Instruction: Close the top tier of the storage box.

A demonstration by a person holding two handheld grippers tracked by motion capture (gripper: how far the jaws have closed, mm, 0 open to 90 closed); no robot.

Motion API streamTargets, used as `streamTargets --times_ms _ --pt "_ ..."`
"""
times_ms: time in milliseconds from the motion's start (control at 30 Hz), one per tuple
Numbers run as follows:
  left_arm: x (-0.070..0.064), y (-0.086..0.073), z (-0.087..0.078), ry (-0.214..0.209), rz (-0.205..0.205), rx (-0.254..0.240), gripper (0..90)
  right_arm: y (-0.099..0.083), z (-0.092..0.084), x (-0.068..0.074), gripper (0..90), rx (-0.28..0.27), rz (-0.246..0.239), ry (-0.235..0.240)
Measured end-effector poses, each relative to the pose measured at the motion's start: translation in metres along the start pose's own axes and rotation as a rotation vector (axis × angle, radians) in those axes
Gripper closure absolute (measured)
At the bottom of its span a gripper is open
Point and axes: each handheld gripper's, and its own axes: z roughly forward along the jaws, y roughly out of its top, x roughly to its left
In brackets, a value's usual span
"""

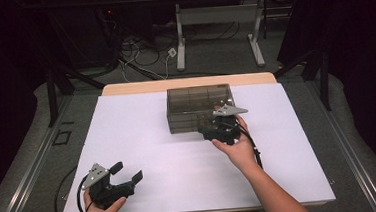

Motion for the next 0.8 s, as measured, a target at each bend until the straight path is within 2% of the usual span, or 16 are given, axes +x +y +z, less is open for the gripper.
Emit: streamTargets --times_ms 67,133,200,267,300,333,467,500,600,700,800 --pt "-0.001 0.001 0.0 0.0 0.005 -0.001 12.1 0.002 -0.003 0.004 41.3 -0.019 -0.024 -0.016" --pt "-0.001 0.003 0.0 -0.001 0.013 -0.001 12.1 0.003 -0.003 0.007 39.0 -0.031 -0.064 -0.006" --pt "-0.002 0.003 0.0 0.002 0.013 -0.004 12.1 0.005 -0.004 0.011 38.8 -0.022 -0.083 0.017" --pt "-0.002 0.005 0.0 0.002 0.02 0.001 12.1 0.005 -0.004 0.014 34.3 0.006 -0.082 0.034" --pt "-0.003 0.005 0.0 0.005 0.021 0.002 12.1 0.005 -0.005 0.016 32.4 0.023 -0.074 0.026" --pt "-0.004 0.006 0.0 0.006 0.024 0.003 12.1 0.005 -0.005 0.016 32.1 0.021 -0.099 0.022" --pt "-0.005 0.009 -0.001 0.013 0.019 0.014 11.8 0.008 -0.006 0.017 25.6 -0.023 -0.112 0.01" --pt "-0.005 0.009 -0.001 0.016 0.017 0.016 11.5 0.01 -0.007 0.017 22.7 -0.026 -0.133 0.0" --pt "-0.006 0.012 -0.001 0.021 0.008 0.012 10.5 0.015 -0.011 0.017 22.6 -0.038 -0.163 -0.006" --pt "-0.007 0.018 -0.002 0.011 -0.011 0.006 8.9 0.02 -0.018 0.017 21.5 -0.039 -0.14 0.033" --pt "-0.008 0.024 -0.003 0.003 -0.013 -0.003 7.0 0.022 -0.028 0.014 20.9 -0.046 -0.107 0.042"
